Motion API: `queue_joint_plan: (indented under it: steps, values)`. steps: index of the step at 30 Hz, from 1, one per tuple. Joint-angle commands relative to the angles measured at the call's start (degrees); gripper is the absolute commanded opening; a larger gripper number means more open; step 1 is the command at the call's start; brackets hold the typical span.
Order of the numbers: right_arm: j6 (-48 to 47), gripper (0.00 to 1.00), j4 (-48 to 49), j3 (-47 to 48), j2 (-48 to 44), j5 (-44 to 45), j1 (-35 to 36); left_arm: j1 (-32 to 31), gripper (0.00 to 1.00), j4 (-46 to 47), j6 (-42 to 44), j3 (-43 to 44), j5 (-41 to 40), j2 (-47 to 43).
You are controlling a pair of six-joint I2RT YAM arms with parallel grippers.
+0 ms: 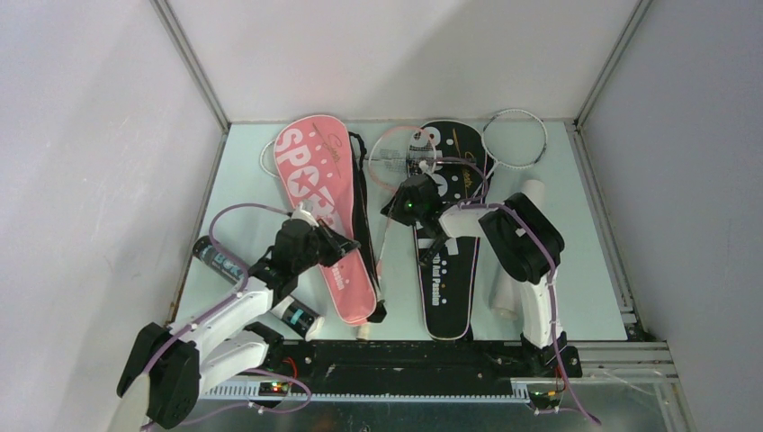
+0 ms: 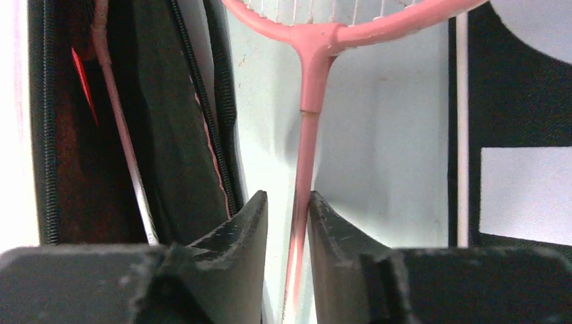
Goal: Pack up the badminton gear
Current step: Pick up the racket from the center of the board, then place the racket in the racket bag.
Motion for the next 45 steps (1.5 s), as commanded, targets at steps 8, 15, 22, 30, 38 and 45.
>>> queue_joint_plan:
  steps: [8,15,22,30,38,45]
  values:
    - [-9.1,0.0,-2.4,-0.8,-11.9,-0.5,-3.4,1.0,0.0,-1.8,3.5,2.3,-1.2,-2.0]
    - [-16.3,0.0,-6.1,-0.6,-18.3,-6.8,-7.6,1.2,0.0,-1.2,3.7,1.1,-1.2,-2.8]
    - [-23.5,0.0,-22.9,3.1,-22.1,-16.2,-9.5,1.4,0.0,-0.1,3.2,1.3,-0.6,-2.5]
    - [-27.1,0.0,-36.4,3.3,-23.8,-22.9,-7.1,1.5,0.0,-0.8,3.8,1.8,-1.1,-3.1]
    - [-27.2,0.0,-40.1,4.3,-20.6,-21.1,-3.5,1.5,0.0,-1.3,4.0,2.3,-1.6,-4.0]
    - [-25.9,0.0,-38.4,5.5,-18.0,-21.4,-0.6,1.5,0.0,-1.4,4.3,2.2,-1.4,-4.1]
